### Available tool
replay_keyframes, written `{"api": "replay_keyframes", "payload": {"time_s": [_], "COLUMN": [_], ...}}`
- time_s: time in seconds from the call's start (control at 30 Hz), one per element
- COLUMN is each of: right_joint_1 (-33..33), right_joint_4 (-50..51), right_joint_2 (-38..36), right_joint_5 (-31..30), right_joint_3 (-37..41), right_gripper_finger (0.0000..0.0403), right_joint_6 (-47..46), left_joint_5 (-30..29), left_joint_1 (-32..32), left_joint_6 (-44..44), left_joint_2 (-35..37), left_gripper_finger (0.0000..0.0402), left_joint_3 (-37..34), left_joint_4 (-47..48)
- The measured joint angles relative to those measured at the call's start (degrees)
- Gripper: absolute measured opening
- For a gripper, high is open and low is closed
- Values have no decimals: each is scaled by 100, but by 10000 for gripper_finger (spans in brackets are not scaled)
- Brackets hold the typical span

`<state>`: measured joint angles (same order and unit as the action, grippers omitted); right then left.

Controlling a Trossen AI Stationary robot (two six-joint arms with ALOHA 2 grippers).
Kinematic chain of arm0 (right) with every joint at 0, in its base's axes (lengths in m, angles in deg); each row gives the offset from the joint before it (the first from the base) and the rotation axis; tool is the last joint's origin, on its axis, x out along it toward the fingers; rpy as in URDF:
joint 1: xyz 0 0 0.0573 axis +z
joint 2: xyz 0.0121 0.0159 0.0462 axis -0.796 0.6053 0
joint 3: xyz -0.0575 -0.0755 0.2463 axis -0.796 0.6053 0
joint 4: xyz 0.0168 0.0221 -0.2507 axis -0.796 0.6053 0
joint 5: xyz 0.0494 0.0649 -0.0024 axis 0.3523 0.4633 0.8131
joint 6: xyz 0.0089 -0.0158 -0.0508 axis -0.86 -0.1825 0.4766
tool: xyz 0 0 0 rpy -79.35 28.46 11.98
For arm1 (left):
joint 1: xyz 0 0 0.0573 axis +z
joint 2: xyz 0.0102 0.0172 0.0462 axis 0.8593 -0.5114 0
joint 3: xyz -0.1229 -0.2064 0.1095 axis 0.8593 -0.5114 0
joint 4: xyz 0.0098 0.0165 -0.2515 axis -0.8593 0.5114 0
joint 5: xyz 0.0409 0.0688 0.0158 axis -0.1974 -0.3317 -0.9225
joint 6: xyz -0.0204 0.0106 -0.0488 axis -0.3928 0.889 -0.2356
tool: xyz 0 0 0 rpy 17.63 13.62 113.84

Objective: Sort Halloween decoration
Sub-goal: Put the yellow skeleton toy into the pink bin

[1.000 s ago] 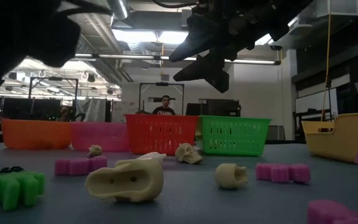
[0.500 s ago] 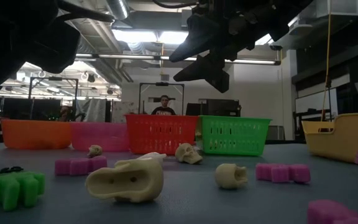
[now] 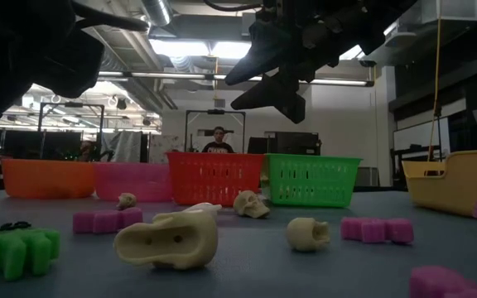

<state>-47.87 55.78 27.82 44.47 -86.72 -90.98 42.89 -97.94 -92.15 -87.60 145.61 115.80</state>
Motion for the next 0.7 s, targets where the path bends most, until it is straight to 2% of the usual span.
{"api": "replay_keyframes", "payload": {"time_s": [0.3,0.7], "right_joint_1": [0,0], "right_joint_4": [0,0], "right_joint_2": [0,0], "right_joint_5": [0,0], "right_joint_3": [0,0], "right_gripper_finger": [172,172], "right_joint_6": [0,0], "left_joint_5": [-24,-46], "left_joint_1": [2,2], "left_joint_6": [-9,-113], "left_joint_2": [-4,-4], "left_gripper_finger": [85,75], "left_joint_3": [-2,0], "left_joint_4": [52,65]}}
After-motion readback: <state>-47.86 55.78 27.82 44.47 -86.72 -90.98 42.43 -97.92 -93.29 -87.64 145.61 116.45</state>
